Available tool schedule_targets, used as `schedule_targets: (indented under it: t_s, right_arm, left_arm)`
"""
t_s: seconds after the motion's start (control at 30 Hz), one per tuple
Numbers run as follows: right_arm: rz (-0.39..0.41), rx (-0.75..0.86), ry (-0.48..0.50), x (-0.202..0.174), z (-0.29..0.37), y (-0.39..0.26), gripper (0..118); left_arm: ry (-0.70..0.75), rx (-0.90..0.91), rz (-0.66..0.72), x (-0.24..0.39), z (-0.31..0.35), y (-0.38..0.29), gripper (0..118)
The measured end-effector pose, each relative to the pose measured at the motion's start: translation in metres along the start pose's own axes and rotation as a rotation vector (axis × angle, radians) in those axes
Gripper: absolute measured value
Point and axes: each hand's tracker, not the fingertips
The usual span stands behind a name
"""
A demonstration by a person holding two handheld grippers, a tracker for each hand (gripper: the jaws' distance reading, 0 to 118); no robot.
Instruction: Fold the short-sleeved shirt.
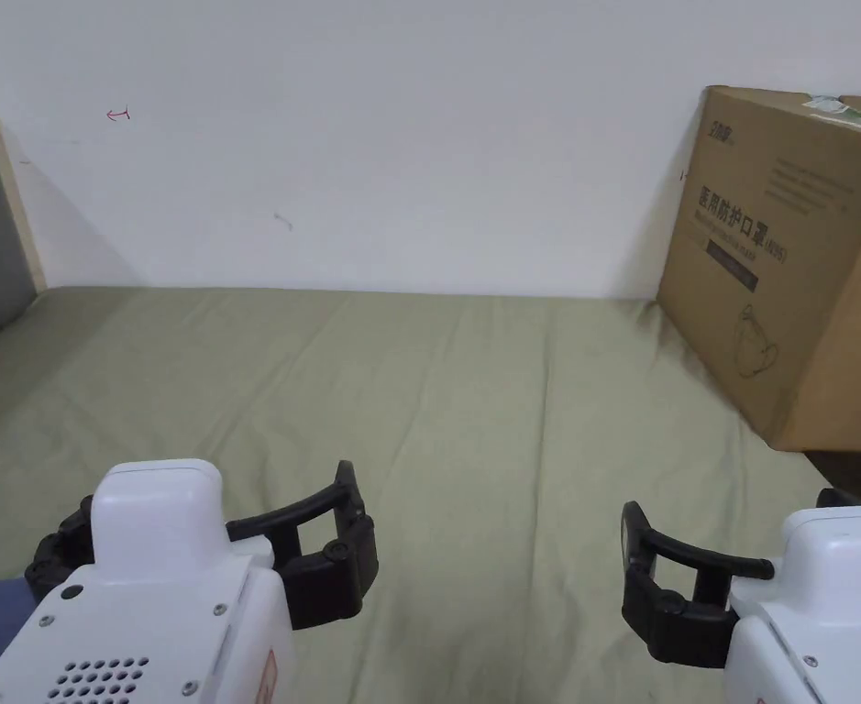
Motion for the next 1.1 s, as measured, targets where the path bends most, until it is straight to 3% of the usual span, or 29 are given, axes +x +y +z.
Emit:
schedule_targets:
  t_s: [0.3,0.5,0.6,0.8,1.1]
  right_arm:
    - [0.009,-0.022,0.02,-0.001,0.0,-0.005,118]
    - [0.0,-0.029,0.018,0.0,0.0,-0.006,118]
    - [-0.005,-0.03,0.025,0.003,0.0,-0.006,118]
    - [-0.007,-0.039,0.023,0.004,-0.002,-0.013,118]
    - [-0.015,-0.107,0.022,0.017,-0.028,-0.039,118]
  left_arm:
    - [0.0,-0.061,-0.064,0.016,-0.004,-0.005,117]
    - [0.028,-0.116,-0.013,0.017,-0.011,-0.006,117]
    - [-0.032,-0.127,0.068,0.009,-0.011,-0.007,117]
    - [0.012,-0.146,0.038,0.009,-0.015,-0.01,117]
    - [-0.104,-0.317,0.24,0.0,-0.043,-0.02,117]
